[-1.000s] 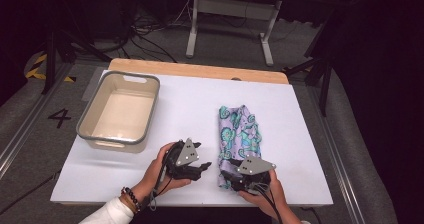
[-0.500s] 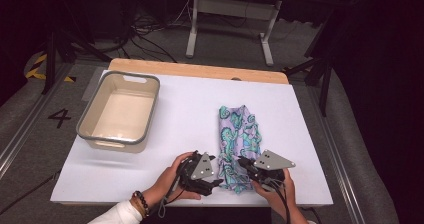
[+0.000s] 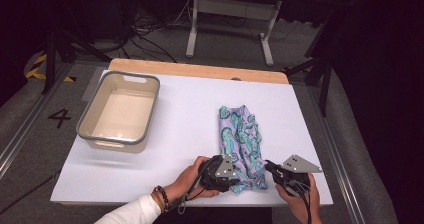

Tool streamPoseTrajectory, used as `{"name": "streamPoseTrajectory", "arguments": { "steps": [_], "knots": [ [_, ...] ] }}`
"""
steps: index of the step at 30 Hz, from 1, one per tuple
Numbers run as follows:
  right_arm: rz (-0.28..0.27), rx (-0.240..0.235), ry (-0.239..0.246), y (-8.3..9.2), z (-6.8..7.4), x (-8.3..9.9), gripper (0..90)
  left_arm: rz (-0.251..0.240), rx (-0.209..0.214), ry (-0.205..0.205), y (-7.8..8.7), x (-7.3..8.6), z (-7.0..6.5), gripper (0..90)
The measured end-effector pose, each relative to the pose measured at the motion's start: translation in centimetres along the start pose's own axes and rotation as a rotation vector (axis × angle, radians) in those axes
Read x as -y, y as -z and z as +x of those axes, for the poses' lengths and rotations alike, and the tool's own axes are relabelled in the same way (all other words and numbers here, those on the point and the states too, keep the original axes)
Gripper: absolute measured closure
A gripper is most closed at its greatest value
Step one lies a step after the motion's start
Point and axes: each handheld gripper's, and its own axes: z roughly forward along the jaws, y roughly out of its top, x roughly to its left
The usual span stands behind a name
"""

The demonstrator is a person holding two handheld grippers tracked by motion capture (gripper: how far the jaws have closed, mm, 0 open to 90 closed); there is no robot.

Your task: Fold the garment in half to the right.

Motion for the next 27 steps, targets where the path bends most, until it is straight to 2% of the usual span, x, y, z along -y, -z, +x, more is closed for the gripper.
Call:
{"name": "streamPoseTrajectory", "arguments": {
  "steps": [3,6,9,11,17,20,23,25,27],
  "knots": [
    [0.040,0.000,-0.012,0.0,-0.3,1.0,88.9,0.002,0.016,-0.001,0.4,0.3,0.3,71.4],
    [0.081,-0.022,-0.028,-0.1,-0.4,1.8,88.2,0.013,0.015,-0.032,0.7,0.5,0.1,77.5],
    [0.103,-0.044,-0.030,-0.2,-0.3,2.3,87.4,0.030,0.000,-0.052,1.4,0.6,-0.2,78.7],
    [0.109,-0.050,-0.024,-0.1,-0.1,2.6,87.2,0.019,-0.007,-0.064,2.0,0.6,-0.4,78.3],
    [0.086,-0.045,-0.016,0.6,0.2,2.9,84.6,0.024,-0.051,-0.098,3.1,0.8,-0.7,78.2],
    [0.085,-0.051,-0.019,0.7,0.0,3.1,76.9,0.019,-0.046,-0.085,3.5,1.3,-0.3,77.8],
    [0.063,-0.064,-0.031,0.7,-0.2,3.1,62.2,0.020,-0.046,-0.069,3.7,1.6,-0.3,76.5],
    [0.044,-0.065,-0.053,1.0,-0.6,3.1,54.1,0.002,-0.026,-0.054,3.6,1.8,-0.1,73.6],
    [0.016,-0.061,-0.063,1.5,-0.9,3.0,51.9,-0.010,-0.021,-0.059,3.5,1.8,-0.2,71.6]
  ]
}}
